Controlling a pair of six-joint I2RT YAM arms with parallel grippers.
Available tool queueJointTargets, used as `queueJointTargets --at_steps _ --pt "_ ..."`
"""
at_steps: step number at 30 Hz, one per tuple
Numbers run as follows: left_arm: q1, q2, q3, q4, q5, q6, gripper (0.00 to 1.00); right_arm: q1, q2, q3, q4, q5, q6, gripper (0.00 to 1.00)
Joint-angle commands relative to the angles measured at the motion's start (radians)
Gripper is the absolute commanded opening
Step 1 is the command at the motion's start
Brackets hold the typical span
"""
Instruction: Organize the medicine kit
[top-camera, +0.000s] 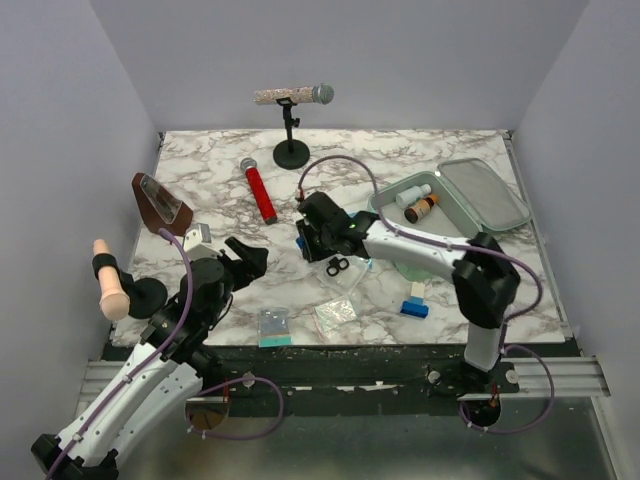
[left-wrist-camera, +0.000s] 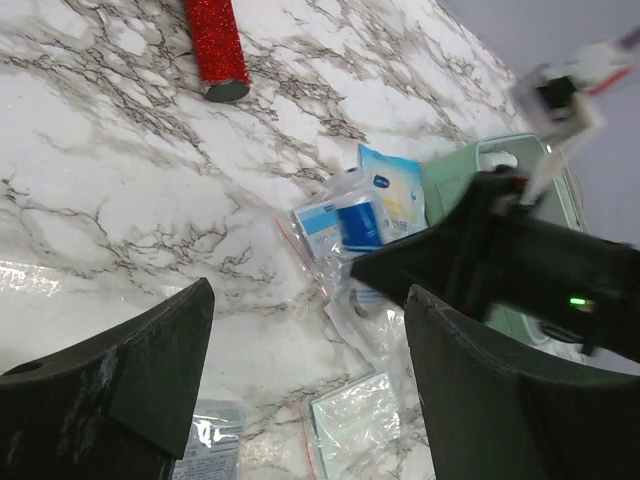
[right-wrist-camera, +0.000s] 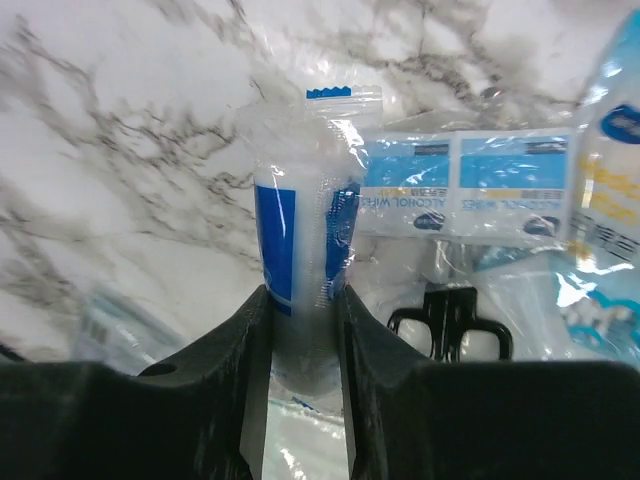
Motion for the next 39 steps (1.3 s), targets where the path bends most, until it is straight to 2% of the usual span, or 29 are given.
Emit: queueJointTargets --at_steps 1,3,6,8,10,13,15,19,26,31,39 --pt "0.001 0.001 -0.008 0.030 0.014 -0.006 0.85 -0.023 -0.249 -0.070 0.026 0.100 0.090 0.35" --pt "0.001 0.010 -0.013 0.045 0.020 -0.006 0.85 -0.092 -0.348 -0.144 0.001 0.105 0.176 0.34" --pt "0.000 0.036 -0.034 0.119 0.050 -0.014 0.85 -0.296 -0.498 -0.326 0.036 0.003 0.317 0.31" --pt "0.001 0.071 -0.037 0.163 0.070 -0.020 0.85 -0.411 -0.605 -0.438 0.081 -0.013 0.372 0.31" --pt "0.000 0.116 -0.028 0.188 0.086 -0.025 0.84 -0.517 -0.676 -0.509 0.094 -0.025 0.426 0.30" --pt "0.000 0.186 -0.011 0.214 0.106 -0.031 0.84 -0.603 -0.721 -0.561 0.093 0.002 0.478 0.27" --pt "0.000 0.229 -0.005 0.232 0.119 -0.034 0.84 -0.654 -0.706 -0.578 0.093 0.007 0.529 0.23" --pt "-0.002 0.275 0.007 0.258 0.140 -0.037 0.83 -0.746 -0.611 -0.568 0.095 0.001 0.596 0.22" --pt "-0.003 0.309 0.015 0.259 0.140 -0.033 0.83 -0.829 -0.378 -0.445 0.058 0.018 0.581 0.23" --pt "-0.003 0.326 0.021 0.255 0.137 -0.025 0.83 -0.846 -0.287 -0.378 0.044 0.019 0.569 0.25" --pt "-0.003 0.369 0.036 0.263 0.142 -0.010 0.83 -0.855 -0.189 -0.298 0.007 0.027 0.540 0.45"
